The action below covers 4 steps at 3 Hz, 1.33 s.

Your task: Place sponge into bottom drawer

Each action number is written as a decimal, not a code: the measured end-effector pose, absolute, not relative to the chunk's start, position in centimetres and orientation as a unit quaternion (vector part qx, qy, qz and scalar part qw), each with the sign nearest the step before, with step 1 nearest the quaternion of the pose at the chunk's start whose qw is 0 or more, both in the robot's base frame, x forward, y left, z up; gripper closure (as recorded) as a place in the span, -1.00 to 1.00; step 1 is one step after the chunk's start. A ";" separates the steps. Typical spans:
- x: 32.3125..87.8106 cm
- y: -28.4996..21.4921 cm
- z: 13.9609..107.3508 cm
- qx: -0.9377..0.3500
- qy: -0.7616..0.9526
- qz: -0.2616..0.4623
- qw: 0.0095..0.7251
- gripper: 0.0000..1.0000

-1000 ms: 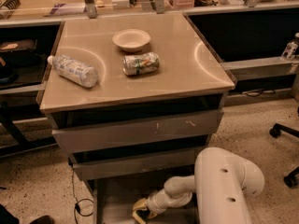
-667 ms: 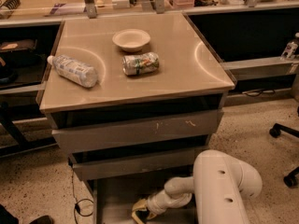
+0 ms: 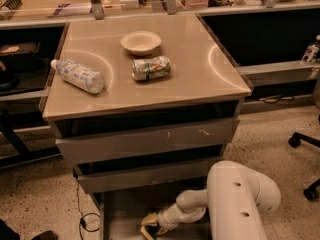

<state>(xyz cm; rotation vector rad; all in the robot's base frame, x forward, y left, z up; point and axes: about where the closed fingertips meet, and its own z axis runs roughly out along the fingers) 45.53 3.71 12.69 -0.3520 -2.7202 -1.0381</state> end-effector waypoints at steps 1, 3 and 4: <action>45.5 3.7 12.7 -0.119 -0.922 -0.352 0.104 -0.31; 45.5 3.7 12.7 -0.119 -0.922 -0.352 0.104 -1.00; 45.5 3.7 12.7 -0.119 -0.922 -0.352 0.104 -1.00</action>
Offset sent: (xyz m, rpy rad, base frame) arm 0.0000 0.0000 0.0000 0.0000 0.0000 0.0000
